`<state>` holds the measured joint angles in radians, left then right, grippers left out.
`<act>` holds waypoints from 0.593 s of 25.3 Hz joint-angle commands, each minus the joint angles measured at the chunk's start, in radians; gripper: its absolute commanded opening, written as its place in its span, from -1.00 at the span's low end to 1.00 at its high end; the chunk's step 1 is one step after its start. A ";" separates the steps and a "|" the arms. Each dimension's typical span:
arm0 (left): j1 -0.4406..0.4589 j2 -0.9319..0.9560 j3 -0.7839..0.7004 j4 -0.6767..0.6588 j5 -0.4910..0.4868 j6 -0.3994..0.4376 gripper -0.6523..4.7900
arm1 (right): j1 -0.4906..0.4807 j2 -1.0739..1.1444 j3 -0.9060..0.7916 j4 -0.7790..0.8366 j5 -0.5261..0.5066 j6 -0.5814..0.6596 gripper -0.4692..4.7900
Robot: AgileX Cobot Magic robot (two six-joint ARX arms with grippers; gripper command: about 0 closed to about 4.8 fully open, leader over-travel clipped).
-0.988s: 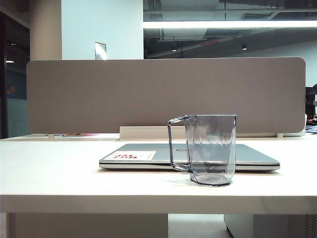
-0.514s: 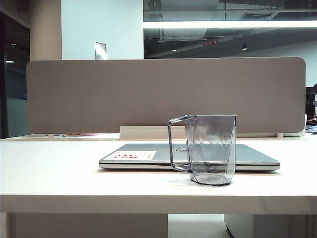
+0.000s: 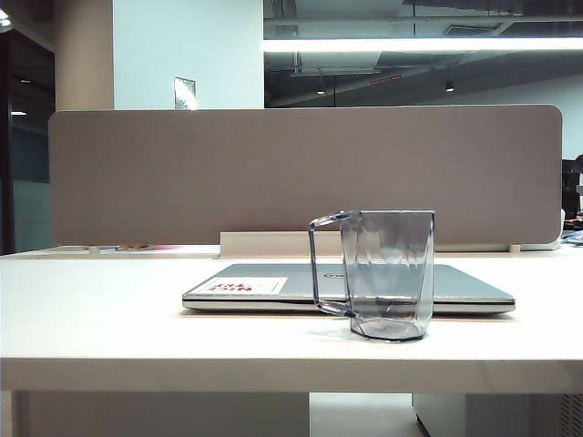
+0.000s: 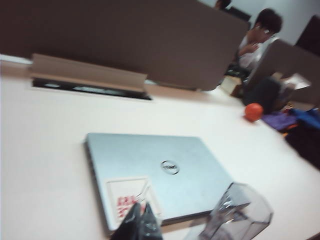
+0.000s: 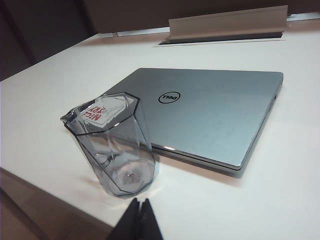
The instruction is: Pick up the water cup and place it on the left side of the laptop.
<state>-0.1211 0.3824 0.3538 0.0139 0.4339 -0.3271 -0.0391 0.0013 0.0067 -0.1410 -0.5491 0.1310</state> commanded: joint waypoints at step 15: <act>-0.531 0.721 0.143 0.399 -0.340 0.004 -0.78 | 0.000 -0.002 -0.004 0.011 0.023 0.000 -0.82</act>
<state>-0.6300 1.0725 0.4908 0.3748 0.1272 -0.3470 -0.0391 0.0013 0.0067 -0.1410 -0.5270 0.1310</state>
